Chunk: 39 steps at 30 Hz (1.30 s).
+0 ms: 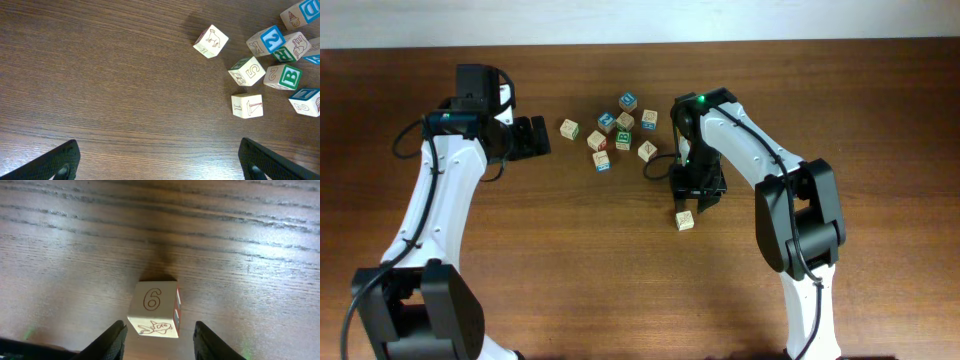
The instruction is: Rotate 5 blocks
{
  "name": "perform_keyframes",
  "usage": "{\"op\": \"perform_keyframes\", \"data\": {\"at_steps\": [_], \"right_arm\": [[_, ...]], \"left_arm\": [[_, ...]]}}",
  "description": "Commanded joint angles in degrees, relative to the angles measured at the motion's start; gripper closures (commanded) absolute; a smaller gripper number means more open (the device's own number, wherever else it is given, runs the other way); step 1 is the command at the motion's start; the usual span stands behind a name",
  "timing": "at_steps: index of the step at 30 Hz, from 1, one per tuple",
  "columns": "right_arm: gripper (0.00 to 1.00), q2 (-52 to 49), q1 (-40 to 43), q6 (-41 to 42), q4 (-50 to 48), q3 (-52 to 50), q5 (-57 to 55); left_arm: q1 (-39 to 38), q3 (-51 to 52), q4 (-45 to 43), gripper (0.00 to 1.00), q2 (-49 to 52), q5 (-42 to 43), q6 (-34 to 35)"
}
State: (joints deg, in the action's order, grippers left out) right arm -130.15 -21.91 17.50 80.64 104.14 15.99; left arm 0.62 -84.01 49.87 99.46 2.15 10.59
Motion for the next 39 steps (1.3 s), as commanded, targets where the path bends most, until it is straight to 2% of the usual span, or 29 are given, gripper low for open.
{"op": "perform_keyframes", "data": {"at_steps": [1, 4, 6, 9, 12, 15, 18, 20, 24, 32, 36, 39], "right_arm": [[0.55, 2.9, -0.6, -0.8, -0.6, 1.6, 0.1], [0.55, 3.2, -0.6, -2.5, -3.0, 10.7, -0.4], [0.56, 3.1, -0.8, -1.8, -9.8, 15.3, -2.3], [0.55, 2.4, -1.7, 7.2, -18.4, 15.0, -10.1], [0.52, -0.7, -3.8, 15.0, -23.9, 15.0, -12.2], [0.46, -3.5, -6.2, 22.8, -25.5, 15.0, -16.0], [0.44, -5.3, -7.4, 26.3, -26.1, 15.0, -16.7], [0.45, -6.5, -7.6, 27.5, -26.8, 15.0, -16.8], [0.53, -7.2, -7.6, 27.8, -26.6, 14.9, -18.3], [0.55, -9.5, -7.6, 27.8, -25.7, 14.9, -18.2], [0.67, -9.5, -7.6, 26.3, -24.7, 14.9, -18.2], [0.63, -9.7, -7.6, 26.3, -24.5, 14.9, -18.2]], "left_arm": [[0.2, -1.0, -0.3, 0.01, 0.4, 0.6, 0.7], [0.5, -2.4, -0.7, 0.01, 0.4, 0.4, 0.7], [1.8, -6.5, 1.1, 0.0, 0.4, 0.4, 0.7], [4.2, -12.6, 4.5, 0.0, 0.4, -1.1, 3.3], [5.2, -13.0, 3.1, 0.0, 0.5, -2.5, 4.2], [5.2, -13.0, 3.2, 0.01, 0.6, -3.5, 4.2], [5.2, -13.0, 3.4, 0.01, 0.6, -3.5, 4.2], [5.2, -13.0, 3.7, 0.01, 0.6, -3.5, 4.2], [5.2, -13.0, 3.8, 0.01, 0.6, -3.5, 4.2], [5.2, -13.0, 3.8, 0.01, 0.6, -3.5, 4.2], [5.2, -13.0, 3.8, 0.01, 0.6, -3.5, 4.2], [5.2, -13.0, 3.8, 0.01, 0.6, -3.5, 4.2]]}}
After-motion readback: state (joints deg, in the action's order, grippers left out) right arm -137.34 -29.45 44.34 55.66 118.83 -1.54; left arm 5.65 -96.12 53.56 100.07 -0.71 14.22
